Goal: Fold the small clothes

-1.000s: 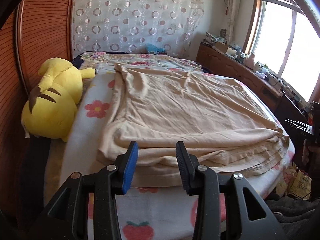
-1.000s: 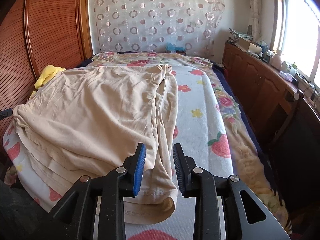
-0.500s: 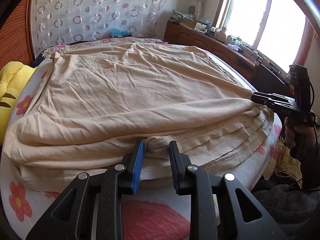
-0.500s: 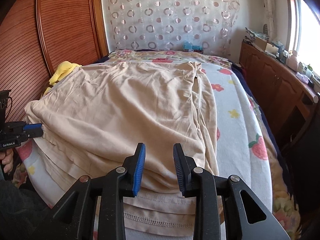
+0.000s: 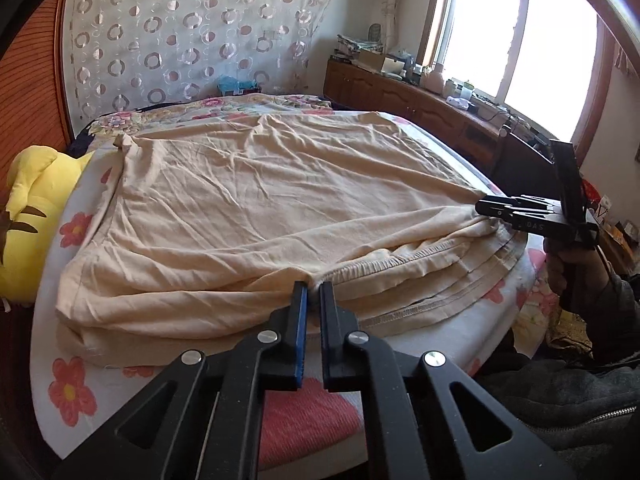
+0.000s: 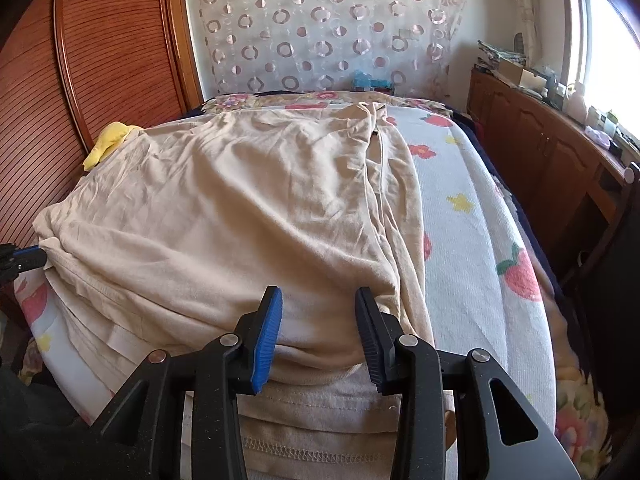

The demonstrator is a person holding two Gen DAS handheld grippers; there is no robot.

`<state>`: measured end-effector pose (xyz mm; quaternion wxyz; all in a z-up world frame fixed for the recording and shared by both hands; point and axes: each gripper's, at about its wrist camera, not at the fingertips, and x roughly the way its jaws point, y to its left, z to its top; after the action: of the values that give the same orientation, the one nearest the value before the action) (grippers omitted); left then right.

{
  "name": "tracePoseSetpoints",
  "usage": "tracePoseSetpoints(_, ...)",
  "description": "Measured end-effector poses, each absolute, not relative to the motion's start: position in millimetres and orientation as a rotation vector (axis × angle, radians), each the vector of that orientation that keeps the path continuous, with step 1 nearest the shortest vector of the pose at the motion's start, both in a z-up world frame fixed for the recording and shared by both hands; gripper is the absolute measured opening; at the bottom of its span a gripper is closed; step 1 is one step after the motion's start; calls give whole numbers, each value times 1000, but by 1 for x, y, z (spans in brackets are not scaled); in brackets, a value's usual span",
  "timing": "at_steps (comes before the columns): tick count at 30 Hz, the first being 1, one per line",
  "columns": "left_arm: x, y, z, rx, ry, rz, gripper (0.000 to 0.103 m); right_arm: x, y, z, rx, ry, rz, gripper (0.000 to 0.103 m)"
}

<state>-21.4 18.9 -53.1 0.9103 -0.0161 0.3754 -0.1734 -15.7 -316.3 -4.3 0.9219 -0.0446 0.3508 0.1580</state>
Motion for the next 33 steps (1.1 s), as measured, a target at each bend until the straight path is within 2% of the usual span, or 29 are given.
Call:
tracePoseSetpoints(1, -24, 22, -50, -43, 770, -350, 7, -17, -317, -3, -93, 717, 324, 39)
tracePoseSetpoints(6, -23, 46, -43, -61, 743, -284, 25, -18, -322, 0, -98, 712, 319, 39)
tracePoseSetpoints(8, -19, 60, -42, -86, 734, -256, 38, -17, -323, 0, -99, 712, 317, 39)
tracePoseSetpoints(10, -17, 73, -42, -101, 731, -225, 47, -16, -323, -1, -99, 715, 319, 39)
tracePoseSetpoints(13, -15, 96, -45, -99, 717, -150, 80, -16, -322, -4, -111, 714, 318, 39)
tracePoseSetpoints(21, -7, 152, -63, -155, 744, 25, 81, -16, -317, -13, -189, 678, 298, 41)
tracePoseSetpoints(33, 0, 166, -86, -179, 802, 55, 81, -18, -324, -20, -178, 625, 313, 49)
